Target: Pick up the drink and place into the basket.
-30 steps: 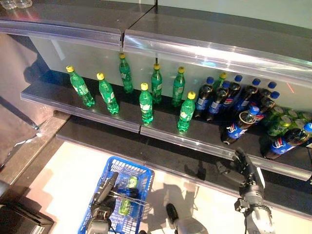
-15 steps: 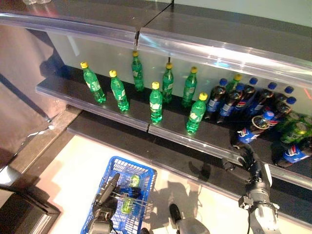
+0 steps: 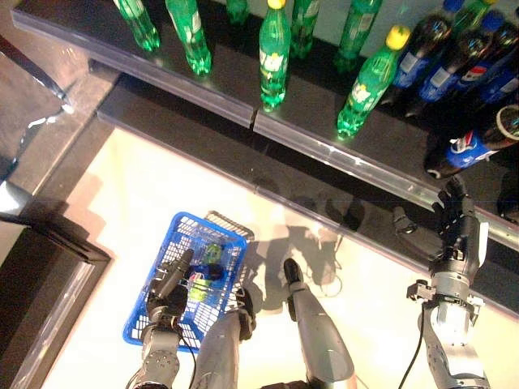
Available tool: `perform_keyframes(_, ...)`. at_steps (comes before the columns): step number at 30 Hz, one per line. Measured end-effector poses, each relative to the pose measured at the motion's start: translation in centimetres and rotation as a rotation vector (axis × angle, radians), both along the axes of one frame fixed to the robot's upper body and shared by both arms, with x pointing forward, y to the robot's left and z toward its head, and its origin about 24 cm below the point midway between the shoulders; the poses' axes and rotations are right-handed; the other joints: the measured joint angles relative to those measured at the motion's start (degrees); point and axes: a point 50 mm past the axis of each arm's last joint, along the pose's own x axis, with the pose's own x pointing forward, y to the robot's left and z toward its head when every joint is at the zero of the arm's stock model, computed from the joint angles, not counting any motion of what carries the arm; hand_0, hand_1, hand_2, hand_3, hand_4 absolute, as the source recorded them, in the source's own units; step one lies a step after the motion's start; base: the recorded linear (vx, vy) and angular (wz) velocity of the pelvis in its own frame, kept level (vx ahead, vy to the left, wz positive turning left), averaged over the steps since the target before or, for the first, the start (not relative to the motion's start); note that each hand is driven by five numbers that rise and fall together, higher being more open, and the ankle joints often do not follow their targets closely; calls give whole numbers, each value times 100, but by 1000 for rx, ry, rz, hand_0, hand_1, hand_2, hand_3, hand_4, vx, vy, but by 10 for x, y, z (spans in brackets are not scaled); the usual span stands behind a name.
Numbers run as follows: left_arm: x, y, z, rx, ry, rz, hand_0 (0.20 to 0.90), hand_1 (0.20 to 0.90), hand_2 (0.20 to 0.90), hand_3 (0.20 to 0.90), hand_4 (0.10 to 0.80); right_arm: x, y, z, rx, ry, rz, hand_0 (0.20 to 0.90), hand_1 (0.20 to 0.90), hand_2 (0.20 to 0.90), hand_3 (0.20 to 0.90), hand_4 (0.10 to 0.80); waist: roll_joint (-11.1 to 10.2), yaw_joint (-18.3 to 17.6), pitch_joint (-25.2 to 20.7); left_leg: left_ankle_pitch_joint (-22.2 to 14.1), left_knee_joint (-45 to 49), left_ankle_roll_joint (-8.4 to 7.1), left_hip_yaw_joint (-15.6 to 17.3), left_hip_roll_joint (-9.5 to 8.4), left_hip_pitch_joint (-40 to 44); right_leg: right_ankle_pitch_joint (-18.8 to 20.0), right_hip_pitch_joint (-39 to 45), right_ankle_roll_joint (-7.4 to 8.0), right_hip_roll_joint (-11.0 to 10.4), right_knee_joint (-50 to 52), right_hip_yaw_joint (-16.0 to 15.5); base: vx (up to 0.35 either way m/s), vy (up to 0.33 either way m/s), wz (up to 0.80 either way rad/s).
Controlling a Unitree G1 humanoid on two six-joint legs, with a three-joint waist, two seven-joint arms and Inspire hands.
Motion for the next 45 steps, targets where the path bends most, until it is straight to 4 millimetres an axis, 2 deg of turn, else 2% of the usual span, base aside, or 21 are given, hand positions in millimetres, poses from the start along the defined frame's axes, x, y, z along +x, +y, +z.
perform_keyframes(5,7,-1,9,0,-47,-2,300,300,300,200,100,2,0,11,-31,-64,-13,900,900,900,900,800,53,63,157,-70,239,22,26,16,-274,-6,-257,7,4,161,12,-15,10,-1)
perform_keyframes(14,1,0,5,-14,-27,4,300,300,300,200,100,2,8,26,-56,-131,30,900,900,900,900,800,65,218,164,-197,361,-29,38,131,-145,-103,-91,-20,117,177,9,65,-8,-4)
perform_keyframes(20,-20,3,-10,-31,54,3,300,300,300,200,100,-1,9,23,-67,-104,88,900,900,900,900,800,73,298,158,-363,310,-69,-93,162,606,-388,631,-72,126,286,-134,245,-67,9)
perform_keyframes(25,-31,8,-17,-37,116,-19,300,300,300,200,100,-3,9,16,-13,-33,118,900,900,900,900,800,56,460,141,-434,189,-141,-265,164,1187,-637,1188,-104,114,360,-321,284,-85,16)
perform_keyframes(34,-33,14,-18,-29,172,-69,300,300,300,200,100,-1,1,-5,139,112,83,900,900,900,900,800,5,880,100,-471,89,-211,-482,168,1802,-775,1863,-130,105,333,-570,194,-67,14)
perform_keyframes(37,-33,25,-14,1,187,-90,300,300,300,200,100,0,-4,-16,196,152,49,900,900,900,900,800,-89,1020,51,-470,170,-224,-570,164,1740,-748,1886,-136,113,297,-645,3,-55,12)
perform_keyframes(41,-29,33,-9,30,192,-114,300,300,300,200,100,2,-9,-26,231,182,-15,900,900,900,900,800,-110,1027,35,-468,347,-221,-695,186,1412,-609,1769,-95,117,131,-765,-151,-46,12)
perform_keyframes(45,-6,39,8,78,156,-142,300,300,300,200,100,20,-10,-22,259,160,-78,900,900,900,900,800,-119,1064,34,-318,510,-146,-704,239,582,-298,1172,-1,127,-91,-785,-210,-83,2)
